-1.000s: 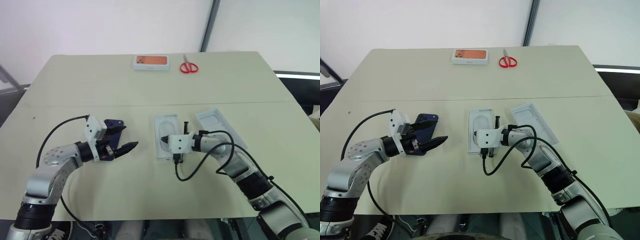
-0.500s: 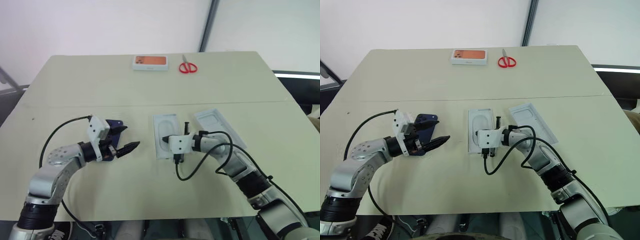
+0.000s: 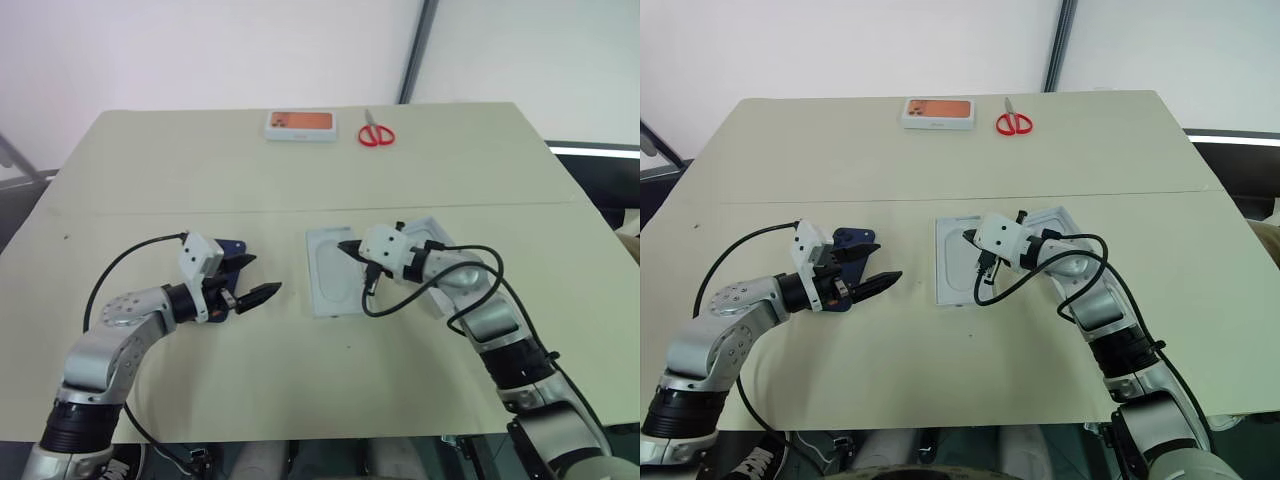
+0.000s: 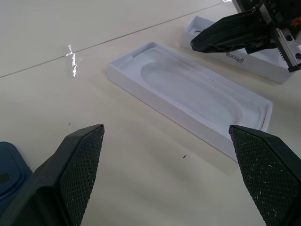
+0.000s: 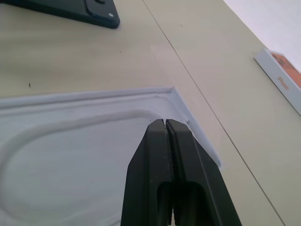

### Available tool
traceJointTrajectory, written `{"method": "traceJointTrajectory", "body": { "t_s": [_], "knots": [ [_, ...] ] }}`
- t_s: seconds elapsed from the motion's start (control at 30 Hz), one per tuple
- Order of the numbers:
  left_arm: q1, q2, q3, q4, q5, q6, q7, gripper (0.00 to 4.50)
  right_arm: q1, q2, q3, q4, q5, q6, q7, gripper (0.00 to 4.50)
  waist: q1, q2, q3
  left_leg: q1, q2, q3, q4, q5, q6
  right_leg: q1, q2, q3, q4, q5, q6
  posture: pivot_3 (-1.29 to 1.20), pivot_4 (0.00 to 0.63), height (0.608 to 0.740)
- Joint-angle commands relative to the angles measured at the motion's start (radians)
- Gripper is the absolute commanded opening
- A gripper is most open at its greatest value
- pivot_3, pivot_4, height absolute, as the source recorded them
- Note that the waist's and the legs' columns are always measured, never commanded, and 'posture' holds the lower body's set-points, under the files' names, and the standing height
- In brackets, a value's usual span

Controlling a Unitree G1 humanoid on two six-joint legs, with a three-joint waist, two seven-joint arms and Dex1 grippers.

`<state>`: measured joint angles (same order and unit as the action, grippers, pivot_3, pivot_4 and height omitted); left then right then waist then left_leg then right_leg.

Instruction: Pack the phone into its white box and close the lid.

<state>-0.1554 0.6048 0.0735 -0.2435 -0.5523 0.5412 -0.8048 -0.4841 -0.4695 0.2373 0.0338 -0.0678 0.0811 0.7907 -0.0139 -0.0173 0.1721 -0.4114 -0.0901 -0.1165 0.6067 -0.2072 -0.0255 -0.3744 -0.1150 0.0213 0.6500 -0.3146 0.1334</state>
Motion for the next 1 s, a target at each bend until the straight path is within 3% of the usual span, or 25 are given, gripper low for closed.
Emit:
{"method": "traceJointTrajectory", "body": {
  "t_s": [0.03, 0.33, 0.5, 0.67, 1.0],
  "knots": [
    [-0.013, 0.014, 0.031, 0.006, -0.034, 0.012, -0.034, 4.50, -0.005, -0.005, -0.020, -0.042, 0.013, -0.010, -0.006, 0.07, -0.001, 0.000, 0.000, 0.000, 0.000, 0.000, 0.000, 0.000, 0.000, 0.000, 0.000, 0.000, 0.000, 0.000, 0.000, 0.00, 0.150, 0.740],
    [-0.031, 0.011, 0.031, 0.027, 0.006, 0.000, -0.004, 4.50, 0.007, -0.006, -0.014, -0.047, 0.006, -0.017, -0.013, 0.07, 0.000, 0.000, 0.000, 0.000, 0.000, 0.000, 0.000, 0.000, 0.000, 0.000, 0.000, 0.000, 0.000, 0.000, 0.000, 0.00, 0.150, 0.740],
    [-0.052, -0.037, -0.079, 0.065, 0.136, -0.064, 0.048, 4.50, 0.017, -0.104, 0.005, 0.064, -0.113, -0.102, -0.048, 0.07, 0.008, 0.000, 0.000, 0.000, -0.001, 0.000, 0.001, 0.000, 0.000, 0.000, -0.001, -0.001, 0.000, 0.000, 0.000, 0.00, 0.150, 0.740],
    [-0.067, -0.126, -0.188, 0.058, 0.212, -0.077, 0.095, 4.50, 0.065, -0.179, -0.011, 0.051, -0.106, -0.143, -0.005, 0.07, 0.004, 0.000, 0.000, 0.000, -0.002, 0.001, 0.001, 0.000, 0.000, 0.002, -0.002, 0.000, 0.000, 0.000, 0.000, 0.00, 0.150, 0.740],
    [-0.095, -0.115, -0.256, 0.097, 0.272, -0.081, 0.038, 4.50, 0.160, -0.158, 0.023, -0.109, 0.001, -0.085, 0.111, 0.07, 0.002, 0.000, 0.000, 0.000, 0.001, 0.000, 0.001, 0.000, 0.000, 0.002, 0.001, 0.000, 0.002, 0.000, 0.000, 0.00, 0.150, 0.740]
  ]
}}
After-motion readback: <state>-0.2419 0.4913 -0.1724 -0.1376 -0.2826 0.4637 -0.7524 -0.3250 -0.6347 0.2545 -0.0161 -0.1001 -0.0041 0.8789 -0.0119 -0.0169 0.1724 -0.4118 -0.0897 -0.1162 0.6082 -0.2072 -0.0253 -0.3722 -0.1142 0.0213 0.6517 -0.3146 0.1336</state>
